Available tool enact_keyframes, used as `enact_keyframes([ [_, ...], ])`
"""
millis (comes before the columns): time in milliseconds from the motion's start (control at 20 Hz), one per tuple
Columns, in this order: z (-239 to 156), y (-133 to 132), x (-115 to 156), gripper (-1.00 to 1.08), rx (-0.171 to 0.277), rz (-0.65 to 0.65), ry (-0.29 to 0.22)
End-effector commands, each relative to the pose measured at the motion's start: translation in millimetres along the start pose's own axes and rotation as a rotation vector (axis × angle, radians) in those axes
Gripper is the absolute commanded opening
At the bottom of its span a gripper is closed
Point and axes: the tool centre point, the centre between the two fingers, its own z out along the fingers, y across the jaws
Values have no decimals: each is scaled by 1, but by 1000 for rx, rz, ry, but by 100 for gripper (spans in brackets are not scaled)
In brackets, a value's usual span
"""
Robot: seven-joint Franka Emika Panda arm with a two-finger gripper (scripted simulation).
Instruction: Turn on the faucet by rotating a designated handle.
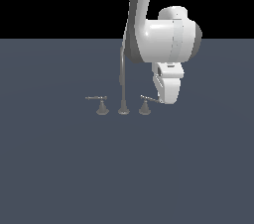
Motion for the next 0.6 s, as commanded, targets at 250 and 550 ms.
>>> enact_keyframes([
  [250, 4, 19, 0, -100, -16, 5, 2],
  [550, 5, 33, -28, -100, -22, -5, -3],
])
